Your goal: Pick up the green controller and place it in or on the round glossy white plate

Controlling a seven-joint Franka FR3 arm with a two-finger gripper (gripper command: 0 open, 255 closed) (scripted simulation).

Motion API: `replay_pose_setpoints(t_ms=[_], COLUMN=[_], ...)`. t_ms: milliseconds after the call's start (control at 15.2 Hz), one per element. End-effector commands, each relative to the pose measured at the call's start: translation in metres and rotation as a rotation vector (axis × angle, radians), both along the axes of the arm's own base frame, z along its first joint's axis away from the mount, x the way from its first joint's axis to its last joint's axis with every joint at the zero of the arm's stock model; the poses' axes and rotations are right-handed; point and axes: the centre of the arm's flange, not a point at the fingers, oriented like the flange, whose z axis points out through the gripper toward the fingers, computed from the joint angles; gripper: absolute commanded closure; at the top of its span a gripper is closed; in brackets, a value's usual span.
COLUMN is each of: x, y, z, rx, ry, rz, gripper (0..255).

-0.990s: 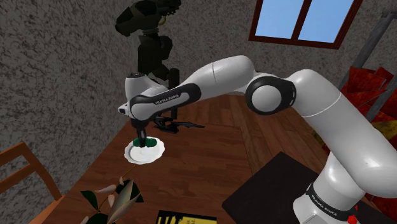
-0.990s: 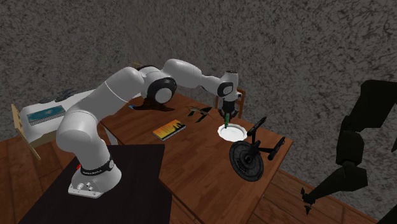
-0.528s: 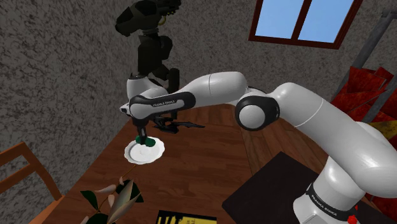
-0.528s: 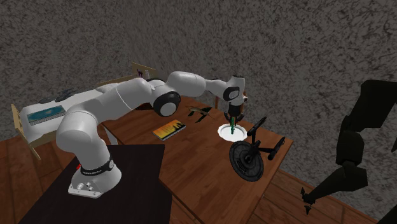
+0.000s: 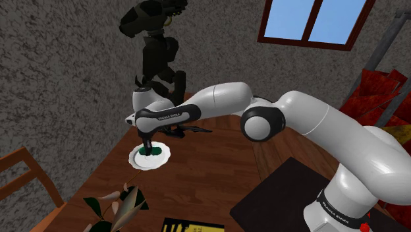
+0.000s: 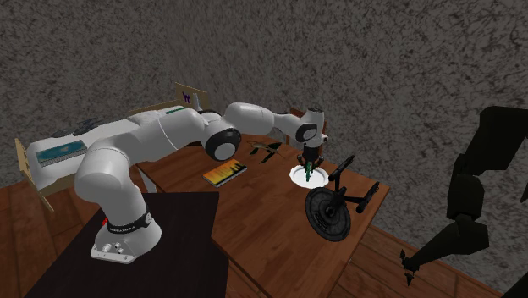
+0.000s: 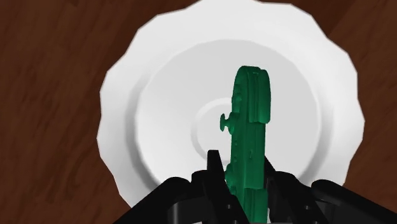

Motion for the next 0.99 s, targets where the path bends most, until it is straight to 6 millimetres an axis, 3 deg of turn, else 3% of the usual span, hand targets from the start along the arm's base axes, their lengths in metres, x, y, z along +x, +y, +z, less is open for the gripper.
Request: replay_pose_setpoints(t_ms=[0,396,462,792,924], x=[0.001,0.001,0.001,0.001,0.0], y=[-0.002,-0.002,-0.002,-0.002,-0.002], z=[-0.008,-0.008,-0.008,-0.008,0.018], rx=[-0.006,-0.006,-0.006,-0.006,-0.006], ry=[0.004,0.004,0.004,0.004,0.004], rz=[-0.002,-0.002,-0.002,-0.002,-0.002], gripper=[255,255,0,0,0])
